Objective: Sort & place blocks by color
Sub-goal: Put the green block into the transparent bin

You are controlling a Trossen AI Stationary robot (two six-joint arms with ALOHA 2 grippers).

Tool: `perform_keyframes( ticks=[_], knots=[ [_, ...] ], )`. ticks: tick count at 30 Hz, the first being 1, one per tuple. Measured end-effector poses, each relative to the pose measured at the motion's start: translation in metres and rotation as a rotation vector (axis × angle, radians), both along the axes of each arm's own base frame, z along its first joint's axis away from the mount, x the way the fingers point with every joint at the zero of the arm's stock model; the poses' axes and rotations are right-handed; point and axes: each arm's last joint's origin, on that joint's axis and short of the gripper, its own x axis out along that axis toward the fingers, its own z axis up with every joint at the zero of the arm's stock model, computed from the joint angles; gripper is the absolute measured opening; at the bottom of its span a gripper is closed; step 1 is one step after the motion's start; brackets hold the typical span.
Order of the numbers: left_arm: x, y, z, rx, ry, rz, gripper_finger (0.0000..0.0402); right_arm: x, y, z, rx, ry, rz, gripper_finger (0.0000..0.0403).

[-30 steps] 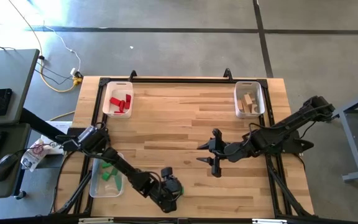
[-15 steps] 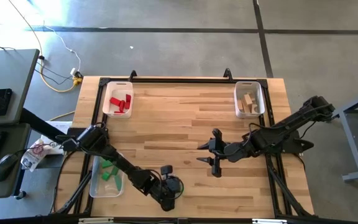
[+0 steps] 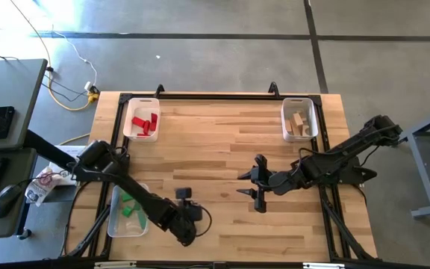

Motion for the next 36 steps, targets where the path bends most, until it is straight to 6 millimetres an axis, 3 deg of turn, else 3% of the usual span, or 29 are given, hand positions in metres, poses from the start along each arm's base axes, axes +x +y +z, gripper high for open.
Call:
perform_keyframes(
  ticks=[15,19,30,36],
  knots=[
    [-0.060,0.027,0.040,0.232,0.233,0.123,0.0104,-0.001,0.000,-0.002,0.013,0.022,-0.011,0.0185],
    [-0.078,0.034,0.044,0.179,0.248,0.125,0.0104,-0.002,-0.001,-0.003,0.013,0.034,-0.015,0.0185],
    [-0.130,0.049,0.082,-0.035,0.118,0.181,0.0109,-0.002,-0.001,-0.004,0.009,0.041,-0.015,0.0185],
    [-0.160,0.054,0.074,-0.130,0.104,0.260,0.0106,-0.002,-0.001,-0.004,0.006,0.041,-0.015,0.0185]
  ],
)
